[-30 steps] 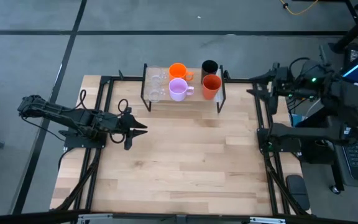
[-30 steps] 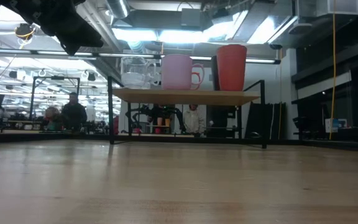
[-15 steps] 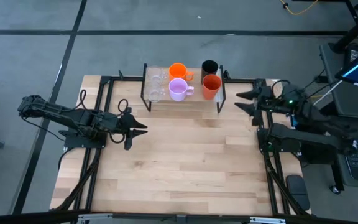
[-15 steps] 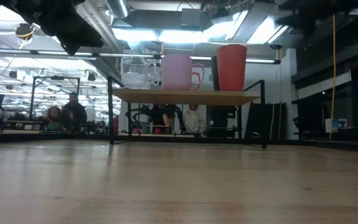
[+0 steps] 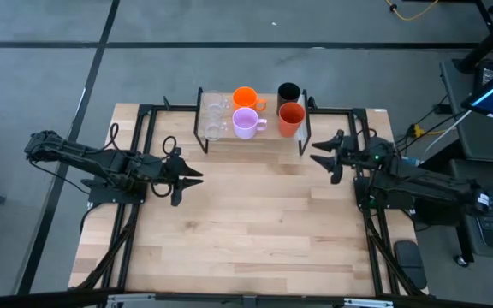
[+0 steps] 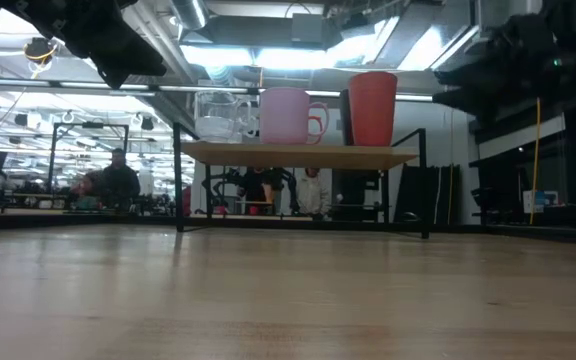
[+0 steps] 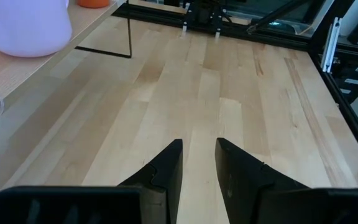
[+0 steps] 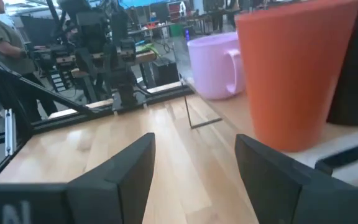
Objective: Stack small to large cups/mugs on shelf
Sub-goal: Return to Home Position
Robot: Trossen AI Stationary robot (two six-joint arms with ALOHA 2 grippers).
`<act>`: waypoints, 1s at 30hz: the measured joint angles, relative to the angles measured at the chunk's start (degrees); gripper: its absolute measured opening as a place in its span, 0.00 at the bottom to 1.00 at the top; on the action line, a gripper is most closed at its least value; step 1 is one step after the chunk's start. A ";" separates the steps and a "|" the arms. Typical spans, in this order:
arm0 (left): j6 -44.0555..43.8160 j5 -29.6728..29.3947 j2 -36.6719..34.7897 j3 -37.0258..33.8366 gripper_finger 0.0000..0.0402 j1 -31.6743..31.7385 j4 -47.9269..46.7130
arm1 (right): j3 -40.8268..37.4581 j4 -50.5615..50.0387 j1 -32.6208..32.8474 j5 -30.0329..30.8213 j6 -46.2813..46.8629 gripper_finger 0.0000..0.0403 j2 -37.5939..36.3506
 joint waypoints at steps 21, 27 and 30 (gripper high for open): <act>-0.24 0.00 0.01 0.00 0.22 0.00 0.00 | -10.54 -0.25 -0.01 5.33 0.86 0.55 -11.89; -0.04 0.00 0.01 0.01 0.22 0.00 0.00 | -10.54 -7.35 -0.02 15.92 0.22 0.55 -13.92; -0.02 0.00 0.02 -0.01 0.22 0.01 -0.02 | -10.54 -6.88 -0.02 16.17 -1.02 0.55 -14.56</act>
